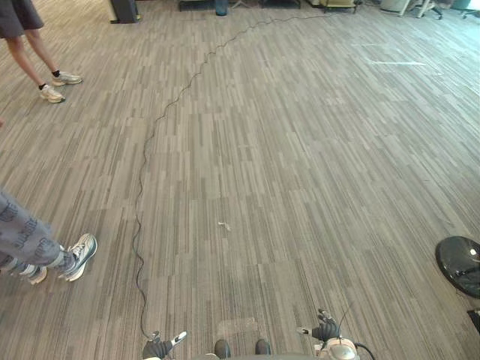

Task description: Pick up cushions and gather them together orderly.

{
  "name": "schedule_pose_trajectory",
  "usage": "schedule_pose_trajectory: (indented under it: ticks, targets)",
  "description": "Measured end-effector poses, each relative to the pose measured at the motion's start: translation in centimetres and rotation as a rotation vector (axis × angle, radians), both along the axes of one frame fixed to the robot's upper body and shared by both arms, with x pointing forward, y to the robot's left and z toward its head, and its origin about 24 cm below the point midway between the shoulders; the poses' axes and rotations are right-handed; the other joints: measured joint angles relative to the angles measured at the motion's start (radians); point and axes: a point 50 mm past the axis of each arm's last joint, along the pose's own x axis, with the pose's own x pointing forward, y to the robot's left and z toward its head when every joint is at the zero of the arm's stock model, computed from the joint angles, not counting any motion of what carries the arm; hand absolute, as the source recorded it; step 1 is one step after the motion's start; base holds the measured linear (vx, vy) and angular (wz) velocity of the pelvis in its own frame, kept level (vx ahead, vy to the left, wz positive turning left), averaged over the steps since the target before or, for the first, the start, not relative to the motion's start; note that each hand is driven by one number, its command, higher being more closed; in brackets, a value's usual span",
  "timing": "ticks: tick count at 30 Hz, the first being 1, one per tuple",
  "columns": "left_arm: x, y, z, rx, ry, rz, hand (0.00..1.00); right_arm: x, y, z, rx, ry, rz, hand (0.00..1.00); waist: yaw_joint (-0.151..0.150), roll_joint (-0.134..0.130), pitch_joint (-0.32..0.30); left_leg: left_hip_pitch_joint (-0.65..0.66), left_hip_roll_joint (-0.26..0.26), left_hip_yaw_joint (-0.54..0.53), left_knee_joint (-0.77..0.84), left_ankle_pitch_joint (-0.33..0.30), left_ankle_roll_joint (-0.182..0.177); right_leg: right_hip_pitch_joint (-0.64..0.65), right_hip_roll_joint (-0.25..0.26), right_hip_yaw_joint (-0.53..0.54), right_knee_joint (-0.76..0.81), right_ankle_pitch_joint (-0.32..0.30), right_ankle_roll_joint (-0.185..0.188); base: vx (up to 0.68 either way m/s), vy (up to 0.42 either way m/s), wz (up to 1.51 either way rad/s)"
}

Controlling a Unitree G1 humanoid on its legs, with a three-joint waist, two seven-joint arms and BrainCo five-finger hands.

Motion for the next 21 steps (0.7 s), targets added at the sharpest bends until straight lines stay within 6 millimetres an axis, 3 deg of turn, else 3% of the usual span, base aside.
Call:
schedule_pose_trajectory:
  ticks: [4, 12, 21]
  targets:
    - [0.0, 0.0, -0.1, -0.002, 0.016, -0.007, 0.00, -0.7, -0.3, -0.3, 0.042, 0.021, -0.133, 0.00, 0.001, 0.001, 0.000, 0.000, -0.011, -0.044, 0.000, 0.003, 0.004, 0.022, -0.010, -0.062, 0.002, -0.007, 0.011, 0.04, 0.004, 0.33]
    - [0.0, -0.1, -0.2, -0.015, 0.029, -0.013, 0.00, -1.5, -0.3, -0.7, 0.107, 0.027, -0.282, 0.00, 0.005, 0.002, 0.001, 0.007, -0.025, -0.065, -0.002, 0.013, 0.019, 0.027, -0.025, -0.087, 0.026, -0.022, 0.015, -0.04, 0.014, 0.11]
    - [0.2, -0.2, -0.3, -0.013, 0.040, -0.046, 0.00, -1.7, -0.1, -0.8, 0.122, 0.031, -0.310, 0.00, 0.004, 0.003, 0.003, 0.010, -0.033, -0.064, -0.008, 0.017, 0.025, 0.023, -0.035, -0.096, 0.039, -0.033, 0.017, -0.06, 0.010, 0.01]
